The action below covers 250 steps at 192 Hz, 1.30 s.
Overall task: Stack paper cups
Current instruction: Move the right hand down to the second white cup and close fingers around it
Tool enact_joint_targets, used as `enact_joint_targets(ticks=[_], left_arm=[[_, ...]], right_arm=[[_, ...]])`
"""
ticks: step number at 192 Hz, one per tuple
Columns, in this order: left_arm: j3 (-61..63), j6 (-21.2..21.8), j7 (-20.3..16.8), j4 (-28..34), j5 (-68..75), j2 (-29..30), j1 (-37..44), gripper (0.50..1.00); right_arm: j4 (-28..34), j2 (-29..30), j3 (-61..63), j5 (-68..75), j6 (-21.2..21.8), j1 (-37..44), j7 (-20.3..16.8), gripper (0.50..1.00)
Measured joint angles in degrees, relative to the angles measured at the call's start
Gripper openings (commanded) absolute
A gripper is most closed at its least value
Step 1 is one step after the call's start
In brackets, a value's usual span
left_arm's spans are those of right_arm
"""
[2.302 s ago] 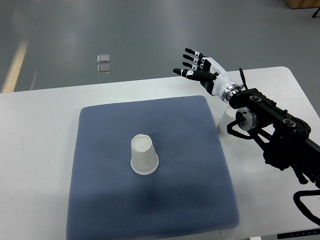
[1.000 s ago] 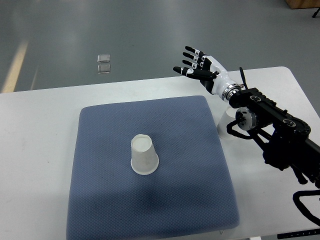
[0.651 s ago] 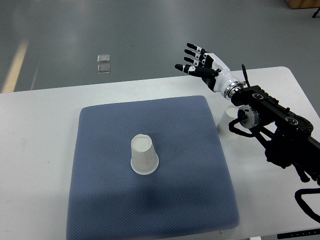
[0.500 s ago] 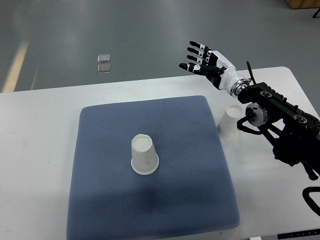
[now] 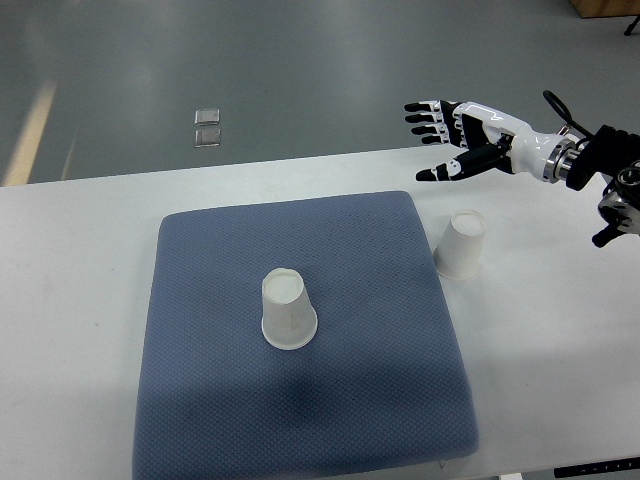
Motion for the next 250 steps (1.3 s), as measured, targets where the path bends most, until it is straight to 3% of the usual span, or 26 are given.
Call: enact_joint_targets(ticks=[60, 116, 250], left_arm=[[0.0, 0.0, 0.0, 0.0, 0.0, 0.0, 0.0, 1.0], [0.0, 0.0, 0.0, 0.0, 0.0, 0.0, 0.0, 1.0], [0.0, 0.0, 0.0, 0.0, 0.0, 0.0, 0.0, 1.0]], right_arm=[[7.4, -6.2, -8.2, -21.7, 1.7, 0.6, 1.3, 0.921], [7.6, -6.0, -8.6, -30.3, 0.7, 0.5, 1.9, 0.919], [4.9, -5.7, -13.4, -40.4, -7.6, 0.3, 2.0, 0.909]])
